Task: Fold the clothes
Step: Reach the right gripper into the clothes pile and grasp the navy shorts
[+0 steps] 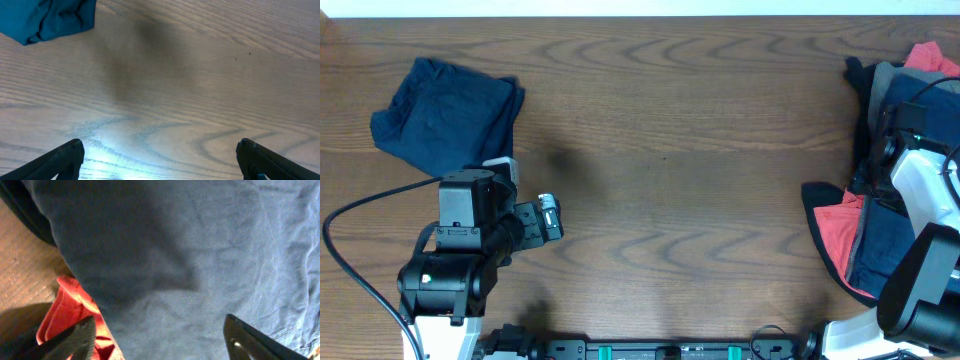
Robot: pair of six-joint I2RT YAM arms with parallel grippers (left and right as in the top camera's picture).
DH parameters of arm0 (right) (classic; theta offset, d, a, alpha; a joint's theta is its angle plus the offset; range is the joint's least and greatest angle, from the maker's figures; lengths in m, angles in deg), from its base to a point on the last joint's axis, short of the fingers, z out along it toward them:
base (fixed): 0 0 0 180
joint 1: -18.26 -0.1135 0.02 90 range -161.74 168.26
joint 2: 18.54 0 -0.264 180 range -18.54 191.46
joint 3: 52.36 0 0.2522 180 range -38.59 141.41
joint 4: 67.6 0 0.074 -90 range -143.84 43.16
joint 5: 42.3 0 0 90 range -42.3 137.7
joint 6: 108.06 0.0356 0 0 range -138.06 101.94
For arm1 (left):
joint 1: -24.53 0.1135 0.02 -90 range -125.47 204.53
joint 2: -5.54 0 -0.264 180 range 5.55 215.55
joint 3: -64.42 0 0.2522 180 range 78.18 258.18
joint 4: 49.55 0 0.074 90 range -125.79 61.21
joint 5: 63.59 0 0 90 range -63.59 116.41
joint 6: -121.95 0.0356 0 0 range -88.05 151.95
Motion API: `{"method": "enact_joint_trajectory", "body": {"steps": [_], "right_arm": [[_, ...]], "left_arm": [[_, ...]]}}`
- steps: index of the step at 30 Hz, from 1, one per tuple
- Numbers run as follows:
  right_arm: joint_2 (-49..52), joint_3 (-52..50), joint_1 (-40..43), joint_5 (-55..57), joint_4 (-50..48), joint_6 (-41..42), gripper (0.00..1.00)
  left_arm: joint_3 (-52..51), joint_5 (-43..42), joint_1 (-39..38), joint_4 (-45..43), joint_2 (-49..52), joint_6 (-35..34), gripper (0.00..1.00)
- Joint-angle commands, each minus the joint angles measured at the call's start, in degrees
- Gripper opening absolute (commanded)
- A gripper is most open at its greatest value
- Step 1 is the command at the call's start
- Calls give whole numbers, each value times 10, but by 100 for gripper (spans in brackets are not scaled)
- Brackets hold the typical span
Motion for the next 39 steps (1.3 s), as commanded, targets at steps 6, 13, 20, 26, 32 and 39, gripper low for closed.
{"method": "enact_joint_trajectory", "body": {"steps": [6,13,20,26,32,39], "right_arm": [[3,6,2,10,-8,11,64],[5,0,2,9,-23,11,65],[28,0,2,8,-23,10,70],[45,0,3,8,-23,11,71],[45,0,2,10,-23,10,53],[42,8,2,10,-19,10,33]], "left_arm": [[13,1,2,4,0,12,98],[13,1,2,4,0,12,98],[13,1,2,4,0,12,98],[13,1,2,4,0,12,98],[13,1,2,3,0,12,98],[13,1,2,3,0,12,98]]}}
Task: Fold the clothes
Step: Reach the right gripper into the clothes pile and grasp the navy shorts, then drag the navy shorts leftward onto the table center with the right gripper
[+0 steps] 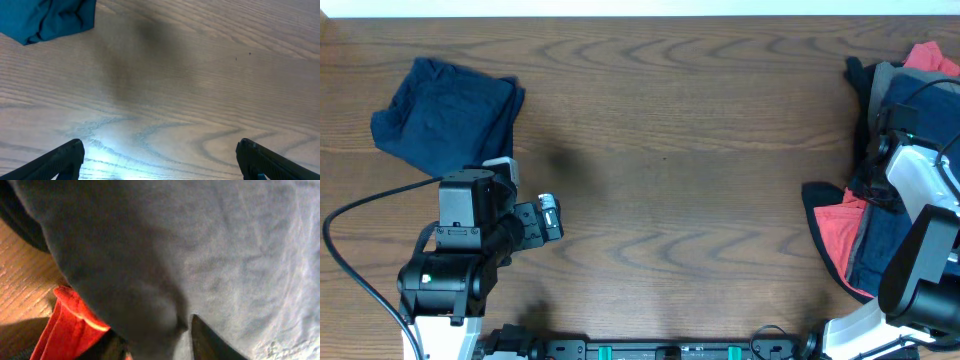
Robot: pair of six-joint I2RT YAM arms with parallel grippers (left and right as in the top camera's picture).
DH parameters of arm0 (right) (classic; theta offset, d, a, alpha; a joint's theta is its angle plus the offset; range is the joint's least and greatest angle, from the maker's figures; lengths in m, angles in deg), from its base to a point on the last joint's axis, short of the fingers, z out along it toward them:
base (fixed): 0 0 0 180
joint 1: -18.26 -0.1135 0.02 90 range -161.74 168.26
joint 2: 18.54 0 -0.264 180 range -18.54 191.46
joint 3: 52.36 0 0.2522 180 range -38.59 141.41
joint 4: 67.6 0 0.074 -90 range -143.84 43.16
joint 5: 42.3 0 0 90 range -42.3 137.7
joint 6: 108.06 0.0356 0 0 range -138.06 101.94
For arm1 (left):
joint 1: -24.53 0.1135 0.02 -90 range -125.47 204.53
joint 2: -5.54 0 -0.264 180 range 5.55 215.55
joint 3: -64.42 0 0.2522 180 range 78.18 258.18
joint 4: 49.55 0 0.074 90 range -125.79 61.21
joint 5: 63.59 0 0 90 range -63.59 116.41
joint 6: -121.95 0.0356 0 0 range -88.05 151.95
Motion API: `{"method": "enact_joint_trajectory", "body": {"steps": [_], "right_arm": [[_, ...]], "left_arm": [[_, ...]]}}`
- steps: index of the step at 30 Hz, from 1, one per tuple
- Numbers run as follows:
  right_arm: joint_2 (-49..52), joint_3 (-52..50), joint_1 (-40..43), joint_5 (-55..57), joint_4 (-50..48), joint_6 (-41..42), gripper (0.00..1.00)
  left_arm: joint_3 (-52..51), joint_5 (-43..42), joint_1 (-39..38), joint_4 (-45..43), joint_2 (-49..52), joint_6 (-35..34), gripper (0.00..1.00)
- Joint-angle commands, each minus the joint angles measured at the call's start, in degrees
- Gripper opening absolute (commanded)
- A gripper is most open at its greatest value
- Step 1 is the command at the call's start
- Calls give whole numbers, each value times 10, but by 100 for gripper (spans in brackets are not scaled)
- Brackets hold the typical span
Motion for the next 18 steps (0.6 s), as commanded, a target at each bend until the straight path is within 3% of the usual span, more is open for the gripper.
{"method": "enact_joint_trajectory", "body": {"steps": [1,18], "right_arm": [[0,11,2,12,4,5,32],[0,84,2,4,57,3,38]], "left_arm": [[13,1,2,3,0,12,98],[13,5,2,3,10,15,98]]}}
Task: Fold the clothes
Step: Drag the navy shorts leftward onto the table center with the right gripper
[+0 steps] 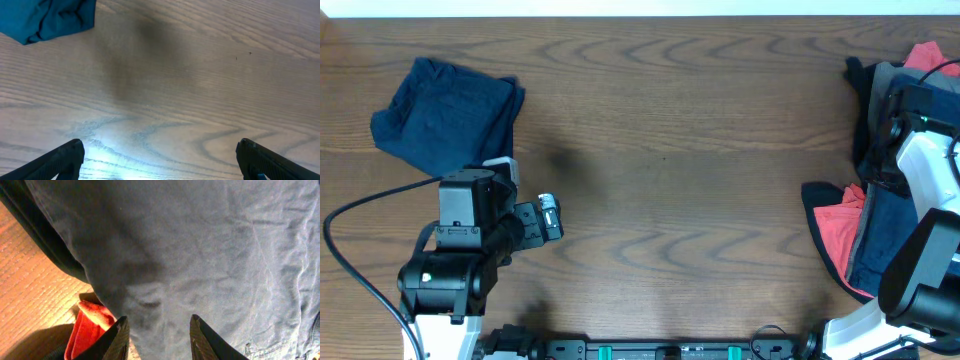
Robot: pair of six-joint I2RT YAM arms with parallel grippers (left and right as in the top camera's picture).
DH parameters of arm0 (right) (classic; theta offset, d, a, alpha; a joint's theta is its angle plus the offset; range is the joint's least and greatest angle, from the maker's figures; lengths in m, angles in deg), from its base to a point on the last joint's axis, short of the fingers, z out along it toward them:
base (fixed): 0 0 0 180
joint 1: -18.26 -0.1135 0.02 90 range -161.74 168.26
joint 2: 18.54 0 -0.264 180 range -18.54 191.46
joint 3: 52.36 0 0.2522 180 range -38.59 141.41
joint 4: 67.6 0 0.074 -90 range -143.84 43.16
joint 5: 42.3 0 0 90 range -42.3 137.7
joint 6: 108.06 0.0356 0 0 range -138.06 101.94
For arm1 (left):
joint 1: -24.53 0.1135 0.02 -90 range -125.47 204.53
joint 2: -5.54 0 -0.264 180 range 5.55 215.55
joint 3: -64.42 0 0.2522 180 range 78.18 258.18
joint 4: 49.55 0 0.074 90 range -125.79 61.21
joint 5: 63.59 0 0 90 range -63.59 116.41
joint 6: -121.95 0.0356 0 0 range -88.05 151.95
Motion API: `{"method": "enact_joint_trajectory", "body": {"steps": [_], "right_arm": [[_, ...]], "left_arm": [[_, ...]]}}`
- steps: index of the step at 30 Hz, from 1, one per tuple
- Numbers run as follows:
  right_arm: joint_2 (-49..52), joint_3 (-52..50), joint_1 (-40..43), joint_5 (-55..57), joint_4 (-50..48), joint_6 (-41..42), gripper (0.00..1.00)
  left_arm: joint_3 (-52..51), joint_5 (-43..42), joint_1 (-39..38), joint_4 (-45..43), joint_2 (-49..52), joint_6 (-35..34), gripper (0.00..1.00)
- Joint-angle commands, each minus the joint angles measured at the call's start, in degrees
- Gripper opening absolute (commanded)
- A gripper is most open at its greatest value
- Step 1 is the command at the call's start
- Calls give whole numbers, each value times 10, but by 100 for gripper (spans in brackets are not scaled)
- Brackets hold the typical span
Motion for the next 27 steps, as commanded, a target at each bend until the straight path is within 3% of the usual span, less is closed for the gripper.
{"method": "enact_joint_trajectory", "body": {"steps": [1,6,17,18,21,22,27], "right_arm": [[0,4,2,-2,3,3,41],[1,-10,2,-32,-3,3,47],[1,-56,2,-32,-31,3,45],[1,-58,2,-32,-33,3,39],[1,-58,2,-28,-32,3,7],[1,-58,2,-28,-32,3,1],[1,-58,2,-31,-29,3,1]], "left_arm": [[13,5,2,3,9,14,98],[13,5,2,3,17,14,98],[13,5,2,3,19,14,98],[13,5,2,3,19,14,98],[13,5,2,4,19,14,98],[13,5,2,4,19,14,98],[13,5,2,4,19,14,98]]}}
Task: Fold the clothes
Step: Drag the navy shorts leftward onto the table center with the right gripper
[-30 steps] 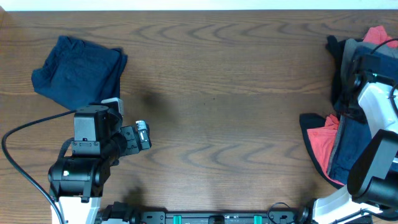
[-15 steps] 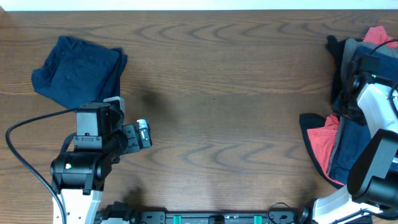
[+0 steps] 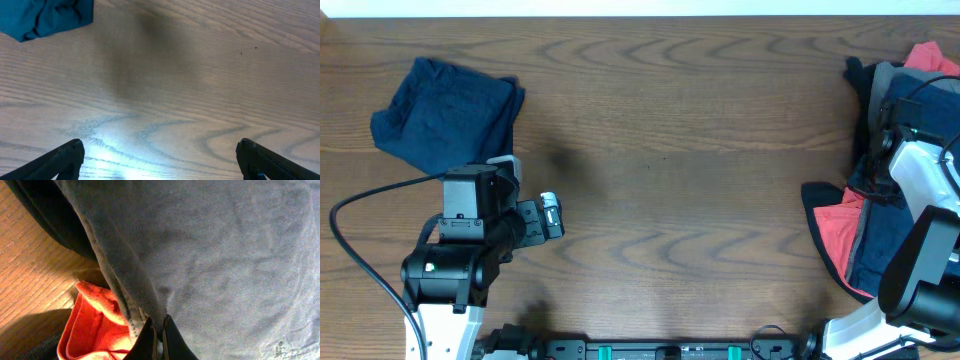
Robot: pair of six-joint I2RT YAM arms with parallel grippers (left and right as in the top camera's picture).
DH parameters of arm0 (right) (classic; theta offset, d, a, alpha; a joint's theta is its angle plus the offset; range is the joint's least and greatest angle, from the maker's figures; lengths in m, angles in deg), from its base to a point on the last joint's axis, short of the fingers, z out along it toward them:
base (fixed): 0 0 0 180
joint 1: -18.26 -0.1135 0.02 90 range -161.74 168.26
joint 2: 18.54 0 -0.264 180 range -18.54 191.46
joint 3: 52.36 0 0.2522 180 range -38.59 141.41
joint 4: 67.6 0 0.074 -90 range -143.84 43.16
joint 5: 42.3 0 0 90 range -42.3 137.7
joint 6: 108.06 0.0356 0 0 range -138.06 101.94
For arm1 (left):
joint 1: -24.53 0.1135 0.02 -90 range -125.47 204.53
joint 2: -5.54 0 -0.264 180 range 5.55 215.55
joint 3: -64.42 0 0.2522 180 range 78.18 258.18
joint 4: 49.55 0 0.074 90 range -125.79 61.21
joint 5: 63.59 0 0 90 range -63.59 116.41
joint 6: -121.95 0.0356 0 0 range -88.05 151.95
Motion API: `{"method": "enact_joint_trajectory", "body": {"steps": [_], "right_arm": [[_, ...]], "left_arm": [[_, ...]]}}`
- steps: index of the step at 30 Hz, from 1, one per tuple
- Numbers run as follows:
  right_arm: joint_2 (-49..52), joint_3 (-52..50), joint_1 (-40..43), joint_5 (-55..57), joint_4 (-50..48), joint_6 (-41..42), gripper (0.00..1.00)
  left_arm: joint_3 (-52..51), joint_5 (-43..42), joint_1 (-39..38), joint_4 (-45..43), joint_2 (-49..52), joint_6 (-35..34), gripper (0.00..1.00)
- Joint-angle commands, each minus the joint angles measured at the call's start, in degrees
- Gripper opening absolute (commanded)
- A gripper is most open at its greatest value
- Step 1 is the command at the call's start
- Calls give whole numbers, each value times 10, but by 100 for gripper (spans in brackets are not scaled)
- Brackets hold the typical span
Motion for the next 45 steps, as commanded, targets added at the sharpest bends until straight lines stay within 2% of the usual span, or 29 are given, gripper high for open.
{"method": "enact_joint_trajectory", "body": {"steps": [1,5,10,13,16,21,26,30,35,39,42,44,45], "right_arm": [[1,-2,2,0,3,4,1],[-6,46,2,-30,37,-11,1],[-20,217,-13,-229,124,-141,1],[-22,306,-45,-279,184,-183,1],[-22,362,-114,-307,242,-246,1],[-21,350,-258,-324,279,-314,1],[-21,294,-392,-323,250,-332,1],[-21,243,-468,-320,229,-368,1],[-21,202,-510,-229,227,-341,1],[-26,203,-508,-91,231,-211,2],[-42,209,-504,-72,229,-158,1],[-59,215,-503,-82,224,-132,6],[-70,217,-503,-91,220,-126,13]], "left_arm": [[13,5,2,4,1,5,98],[13,5,2,4,1,5,98],[13,5,2,4,1,5,98],[13,5,2,4,1,5,98],[13,5,2,4,1,5,98],[13,5,2,4,1,5,98],[13,5,2,4,1,5,98],[13,5,2,4,1,5,98],[13,5,2,3,1,5,98],[13,5,2,-3,1,5,98],[13,5,2,-16,1,5,98],[13,5,2,-30,1,5,98],[13,5,2,-40,1,5,98]]}}
